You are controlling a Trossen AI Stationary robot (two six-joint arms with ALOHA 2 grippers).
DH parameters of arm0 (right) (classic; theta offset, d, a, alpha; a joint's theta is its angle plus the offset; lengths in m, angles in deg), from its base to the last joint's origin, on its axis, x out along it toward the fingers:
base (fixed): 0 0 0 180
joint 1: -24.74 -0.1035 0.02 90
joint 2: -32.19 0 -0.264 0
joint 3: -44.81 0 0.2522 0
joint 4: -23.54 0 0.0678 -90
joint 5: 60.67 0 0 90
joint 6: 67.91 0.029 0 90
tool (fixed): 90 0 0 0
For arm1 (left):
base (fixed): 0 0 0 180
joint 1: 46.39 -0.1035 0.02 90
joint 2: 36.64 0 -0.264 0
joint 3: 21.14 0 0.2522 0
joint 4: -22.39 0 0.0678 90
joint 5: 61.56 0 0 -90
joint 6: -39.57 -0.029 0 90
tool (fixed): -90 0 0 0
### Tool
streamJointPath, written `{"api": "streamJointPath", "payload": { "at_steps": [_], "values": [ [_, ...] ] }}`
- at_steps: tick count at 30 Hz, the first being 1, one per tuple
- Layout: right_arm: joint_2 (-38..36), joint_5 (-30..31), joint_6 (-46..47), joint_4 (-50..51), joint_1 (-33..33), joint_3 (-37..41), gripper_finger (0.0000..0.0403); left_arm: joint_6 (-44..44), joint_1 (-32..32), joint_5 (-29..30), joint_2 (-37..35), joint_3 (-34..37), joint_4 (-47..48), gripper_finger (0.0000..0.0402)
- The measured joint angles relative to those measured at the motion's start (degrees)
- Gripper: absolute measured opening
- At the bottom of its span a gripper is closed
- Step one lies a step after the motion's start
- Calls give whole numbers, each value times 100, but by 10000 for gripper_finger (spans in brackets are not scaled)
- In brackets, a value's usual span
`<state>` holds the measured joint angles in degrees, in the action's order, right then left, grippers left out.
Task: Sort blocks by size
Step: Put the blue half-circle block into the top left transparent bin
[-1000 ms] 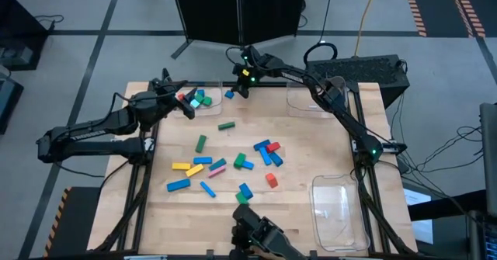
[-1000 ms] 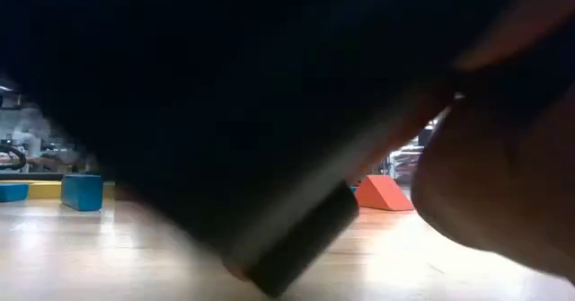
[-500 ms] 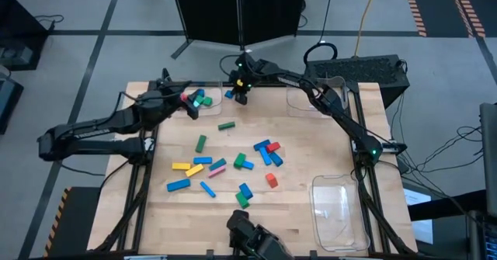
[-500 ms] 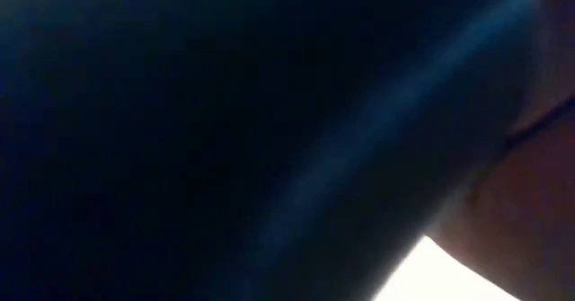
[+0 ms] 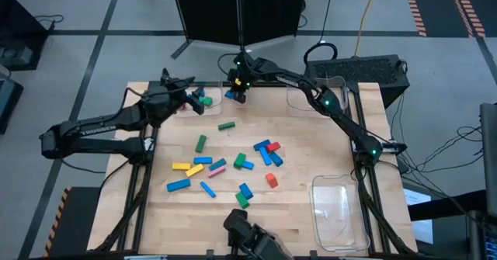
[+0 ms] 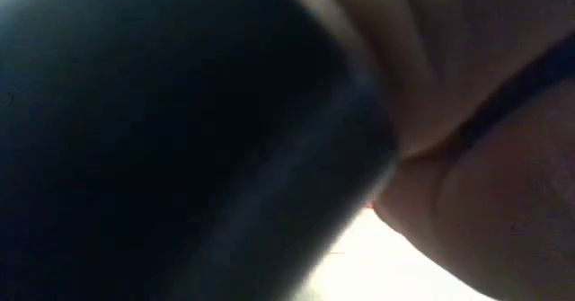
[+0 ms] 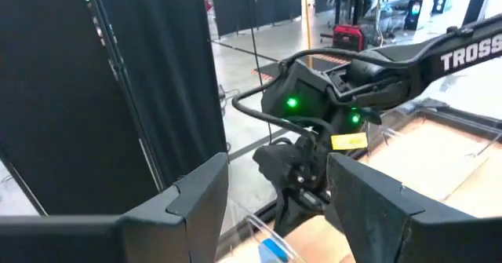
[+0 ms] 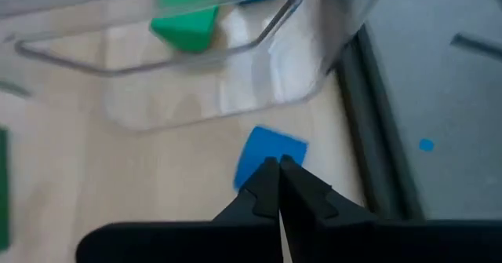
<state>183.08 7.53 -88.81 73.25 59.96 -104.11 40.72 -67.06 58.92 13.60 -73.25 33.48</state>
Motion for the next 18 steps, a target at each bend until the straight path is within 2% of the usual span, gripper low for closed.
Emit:
{"api": "streamJointPath", "payload": {
  "at_steps": [6,18],
  "values": [
    [31,373,-162,85,-96,16,0,-63,-37,-7,0,-8,-310,219],
    [28,105,-167,-122,-92,13,0,-353,-37,-85,0,-11,-769,219]
  ]
}}
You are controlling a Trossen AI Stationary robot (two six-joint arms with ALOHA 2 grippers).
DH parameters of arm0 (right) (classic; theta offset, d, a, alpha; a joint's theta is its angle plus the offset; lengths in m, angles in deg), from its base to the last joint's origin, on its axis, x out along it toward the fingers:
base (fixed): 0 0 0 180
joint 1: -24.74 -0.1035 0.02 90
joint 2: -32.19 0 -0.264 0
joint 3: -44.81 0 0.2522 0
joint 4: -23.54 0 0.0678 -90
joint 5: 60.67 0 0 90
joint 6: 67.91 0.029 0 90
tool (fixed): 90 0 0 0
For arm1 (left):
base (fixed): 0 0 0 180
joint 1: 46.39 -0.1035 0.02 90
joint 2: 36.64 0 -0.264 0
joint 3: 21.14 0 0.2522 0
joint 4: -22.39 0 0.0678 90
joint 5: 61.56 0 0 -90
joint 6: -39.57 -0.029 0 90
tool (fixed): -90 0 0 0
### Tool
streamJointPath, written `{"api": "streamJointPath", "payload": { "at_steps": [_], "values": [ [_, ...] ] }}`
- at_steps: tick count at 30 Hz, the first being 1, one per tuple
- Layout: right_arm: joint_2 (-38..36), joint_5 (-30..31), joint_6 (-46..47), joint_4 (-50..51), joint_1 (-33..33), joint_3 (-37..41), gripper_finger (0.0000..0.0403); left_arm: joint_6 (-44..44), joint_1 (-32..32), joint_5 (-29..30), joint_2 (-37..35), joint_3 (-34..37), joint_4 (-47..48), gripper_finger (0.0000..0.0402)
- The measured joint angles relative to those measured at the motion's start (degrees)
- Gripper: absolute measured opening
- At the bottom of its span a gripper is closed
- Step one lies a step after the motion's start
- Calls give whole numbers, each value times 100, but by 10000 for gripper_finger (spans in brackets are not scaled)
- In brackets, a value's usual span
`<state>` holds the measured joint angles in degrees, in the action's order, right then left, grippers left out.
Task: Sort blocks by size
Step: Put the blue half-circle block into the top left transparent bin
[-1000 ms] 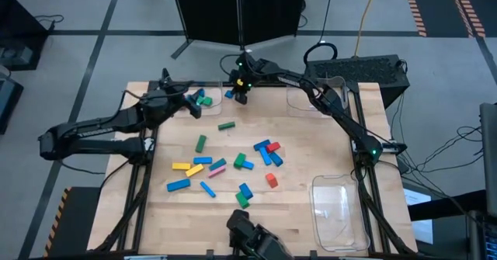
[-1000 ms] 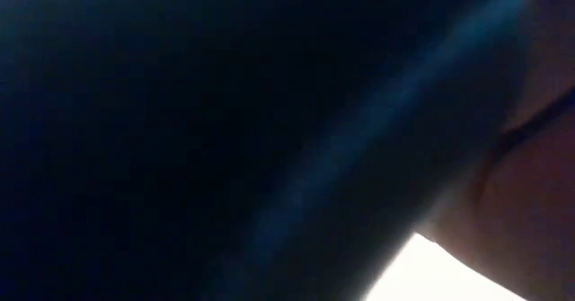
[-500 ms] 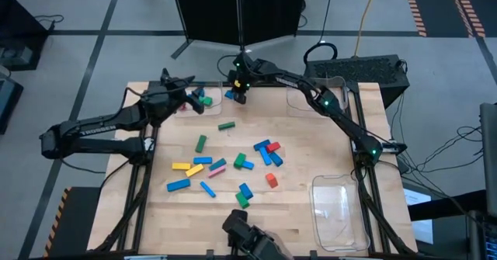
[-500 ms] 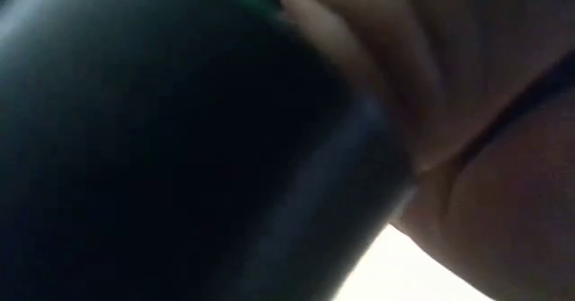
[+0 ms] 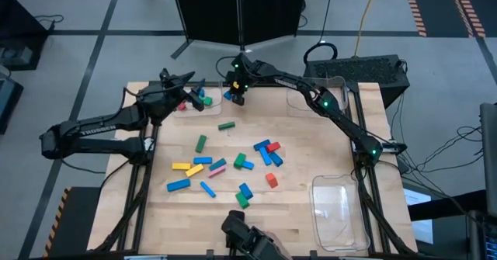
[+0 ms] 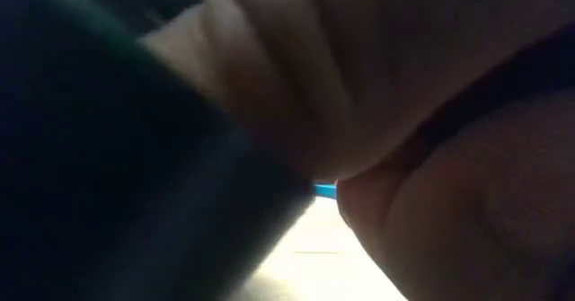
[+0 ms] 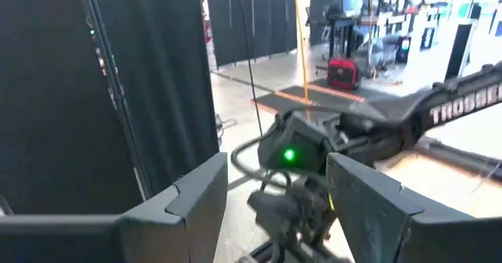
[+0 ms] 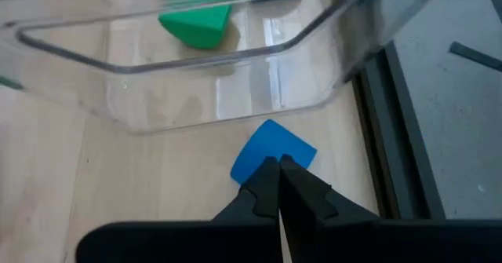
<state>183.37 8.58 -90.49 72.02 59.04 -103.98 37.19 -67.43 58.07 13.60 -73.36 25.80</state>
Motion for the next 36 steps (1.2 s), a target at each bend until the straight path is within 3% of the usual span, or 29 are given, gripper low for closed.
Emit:
{"api": "streamJointPath", "payload": {
  "at_steps": [8,14,24,30,36],
  "values": [
    [0,277,-97,163,-96,0,0,-7,0,-2,-2,0,-378,218],
    [-36,629,200,1048,22,13,0,39,0,-2,0,0,-433,218],
    [-590,513,636,1799,171,9,0,118,-100,-2,165,0,-74,218],
    [-1252,467,1001,2032,264,9,0,373,-519,-702,1142,-67,-129,218],
    [-2153,767,1023,2925,368,9,0,523,-1010,-1526,2431,-710,-92,214]
  ]
}}
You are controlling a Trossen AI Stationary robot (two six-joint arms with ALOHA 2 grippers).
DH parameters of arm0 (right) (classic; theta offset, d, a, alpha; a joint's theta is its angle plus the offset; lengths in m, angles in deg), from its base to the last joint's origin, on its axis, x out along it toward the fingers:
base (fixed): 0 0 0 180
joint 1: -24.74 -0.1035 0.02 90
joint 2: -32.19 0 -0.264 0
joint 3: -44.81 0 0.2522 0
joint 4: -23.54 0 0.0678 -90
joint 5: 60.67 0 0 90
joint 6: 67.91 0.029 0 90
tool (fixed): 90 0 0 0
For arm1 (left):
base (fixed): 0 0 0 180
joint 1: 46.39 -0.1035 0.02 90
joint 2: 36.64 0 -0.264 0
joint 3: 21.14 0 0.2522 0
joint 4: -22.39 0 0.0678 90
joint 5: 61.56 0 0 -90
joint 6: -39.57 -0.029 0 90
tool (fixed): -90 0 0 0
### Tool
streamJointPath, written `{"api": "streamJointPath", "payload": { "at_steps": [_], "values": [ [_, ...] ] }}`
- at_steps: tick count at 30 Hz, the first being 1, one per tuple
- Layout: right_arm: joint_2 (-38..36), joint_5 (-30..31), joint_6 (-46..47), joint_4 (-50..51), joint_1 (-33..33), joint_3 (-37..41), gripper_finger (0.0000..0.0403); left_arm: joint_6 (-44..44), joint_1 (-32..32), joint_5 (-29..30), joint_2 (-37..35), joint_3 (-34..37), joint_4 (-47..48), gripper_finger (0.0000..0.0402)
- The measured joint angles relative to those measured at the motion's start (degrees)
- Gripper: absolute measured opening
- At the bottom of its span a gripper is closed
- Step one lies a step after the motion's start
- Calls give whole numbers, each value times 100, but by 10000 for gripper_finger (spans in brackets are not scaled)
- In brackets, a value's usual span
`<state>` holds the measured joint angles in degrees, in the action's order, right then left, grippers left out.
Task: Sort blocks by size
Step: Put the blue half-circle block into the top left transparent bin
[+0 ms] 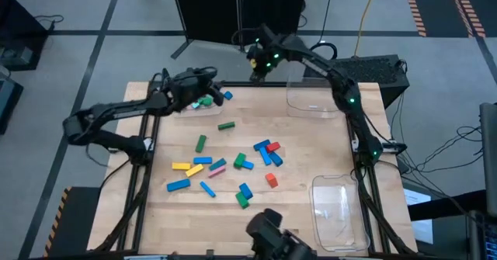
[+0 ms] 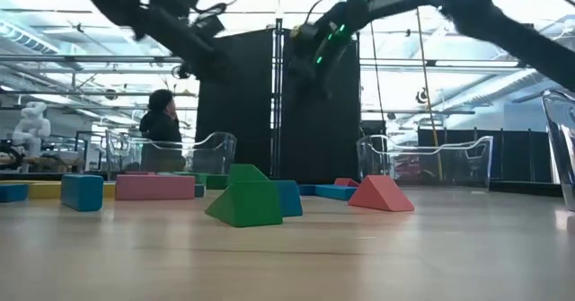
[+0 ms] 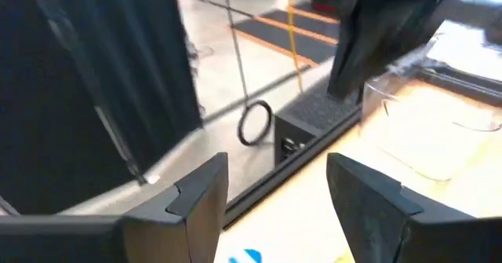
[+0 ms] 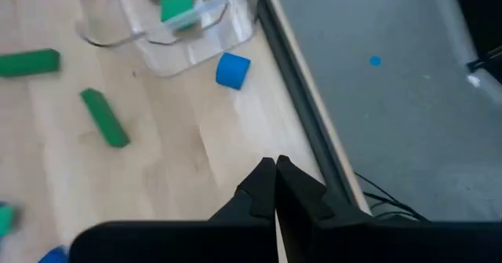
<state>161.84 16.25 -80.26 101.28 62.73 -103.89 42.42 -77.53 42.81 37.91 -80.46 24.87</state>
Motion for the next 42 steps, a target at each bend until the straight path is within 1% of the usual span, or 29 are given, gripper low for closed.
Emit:
{"api": "streamJointPath", "payload": {
  "at_steps": [2,5,7,12,15,16,22,24,26,29,37,42],
  "values": [
    [-332,11,68,219,19,0,0,-16,-107,-232,398,-319,118,203],
    [-803,183,151,521,15,-2,0,-145,-288,-542,948,-832,680,172],
    [-1088,286,235,664,18,-2,0,-281,-429,-777,1244,-1174,1170,145],
    [-1690,291,322,798,32,-3,0,-665,-776,-1683,1896,-2135,2222,67],
    [-1912,301,400,860,25,-9,0,-1055,-875,-1850,2257,-2718,2782,17],
    [-1967,302,417,885,20,-9,0,-1180,-895,-1848,2398,-2937,2939,9],
    [-2083,308,444,1077,-1,-9,0,-1950,-878,-1724,3364,-4291,4484,4],
    [-2083,318,442,1130,-1,-7,0,-2193,-856,-1713,3685,-4656,4910,2],
    [-2083,473,438,1180,-18,-7,0,-2414,-857,-1681,3985,-4938,5284,2],
    [-2083,617,435,1187,-18,-7,0,-2607,-857,-1508,4345,-5238,5529,1],
    [-2081,730,260,1172,-18,-7,0,-3054,-723,-609,5101,-5937,6395,1],
    [-2081,730,133,1123,-18,-7,0,-3237,-614,-416,5366,-6116,6867,0]
  ]
}}
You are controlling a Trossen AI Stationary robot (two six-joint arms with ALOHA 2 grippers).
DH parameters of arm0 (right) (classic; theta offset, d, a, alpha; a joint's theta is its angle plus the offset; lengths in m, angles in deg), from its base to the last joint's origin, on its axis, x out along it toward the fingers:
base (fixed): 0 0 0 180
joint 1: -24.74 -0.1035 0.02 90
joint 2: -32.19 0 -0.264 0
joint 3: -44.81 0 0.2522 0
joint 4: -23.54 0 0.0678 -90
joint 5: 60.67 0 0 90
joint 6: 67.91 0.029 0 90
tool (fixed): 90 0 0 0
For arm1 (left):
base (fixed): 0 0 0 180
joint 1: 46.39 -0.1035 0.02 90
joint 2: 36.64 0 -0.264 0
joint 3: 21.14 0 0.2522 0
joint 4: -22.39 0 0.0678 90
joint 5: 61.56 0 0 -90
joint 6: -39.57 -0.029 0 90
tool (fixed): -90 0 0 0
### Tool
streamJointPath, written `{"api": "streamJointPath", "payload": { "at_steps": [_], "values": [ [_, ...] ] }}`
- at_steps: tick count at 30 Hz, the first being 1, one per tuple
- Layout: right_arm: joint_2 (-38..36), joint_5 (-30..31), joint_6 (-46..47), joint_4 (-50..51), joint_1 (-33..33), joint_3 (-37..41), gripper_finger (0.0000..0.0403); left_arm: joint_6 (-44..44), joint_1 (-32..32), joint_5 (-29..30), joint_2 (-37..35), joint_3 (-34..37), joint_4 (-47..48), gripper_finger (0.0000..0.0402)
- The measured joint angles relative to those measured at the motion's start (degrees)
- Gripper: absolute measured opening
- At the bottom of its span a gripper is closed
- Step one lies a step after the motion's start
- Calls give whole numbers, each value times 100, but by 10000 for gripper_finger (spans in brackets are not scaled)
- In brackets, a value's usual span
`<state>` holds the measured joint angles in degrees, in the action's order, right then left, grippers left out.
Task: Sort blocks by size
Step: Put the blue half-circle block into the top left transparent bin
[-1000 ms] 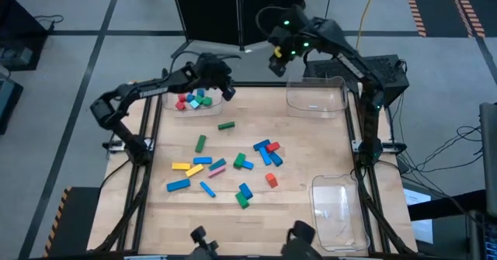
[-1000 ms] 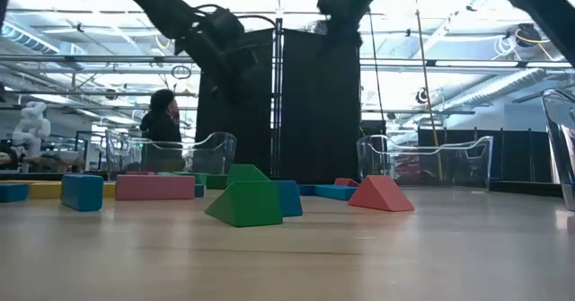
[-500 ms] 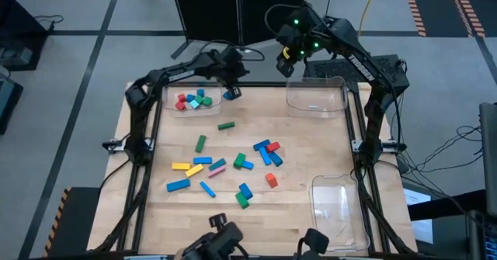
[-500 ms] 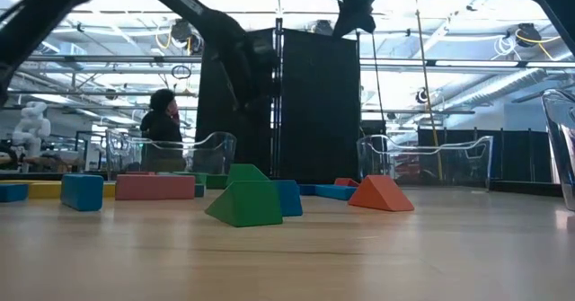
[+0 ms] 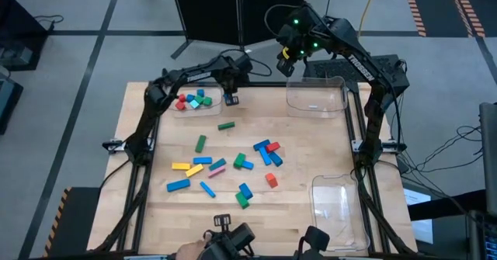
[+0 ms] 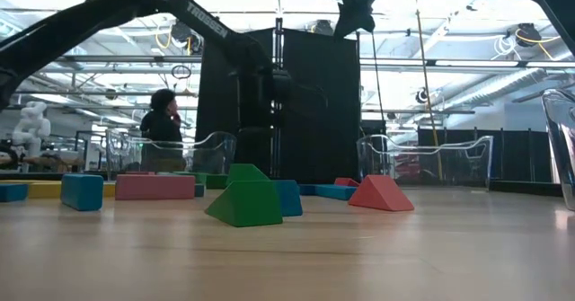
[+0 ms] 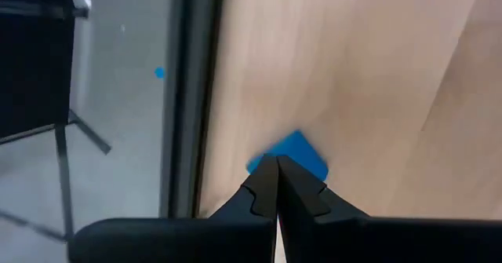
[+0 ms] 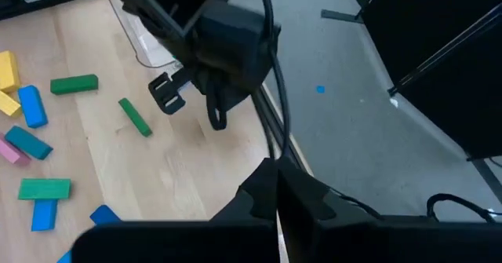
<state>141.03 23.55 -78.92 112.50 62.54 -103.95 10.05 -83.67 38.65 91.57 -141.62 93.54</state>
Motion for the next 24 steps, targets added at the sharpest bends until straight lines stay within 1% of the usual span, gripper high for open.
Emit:
{"api": "streamJointPath", "payload": {
  "at_steps": [4,9,17,21,24],
  "values": [
    [0,0,-67,0,0,0,0,-2,1,314,10,2,288,0],
    [0,-7,-122,-2,0,2,0,51,-95,649,-18,2,391,0],
    [0,-11,-165,-36,0,4,0,72,-171,666,-31,2,216,0],
    [0,-13,-165,-83,0,4,0,158,-71,668,-20,4,-42,0],
    [0,-13,-165,-90,0,4,0,61,27,668,7,4,-128,0]
  ]
}}
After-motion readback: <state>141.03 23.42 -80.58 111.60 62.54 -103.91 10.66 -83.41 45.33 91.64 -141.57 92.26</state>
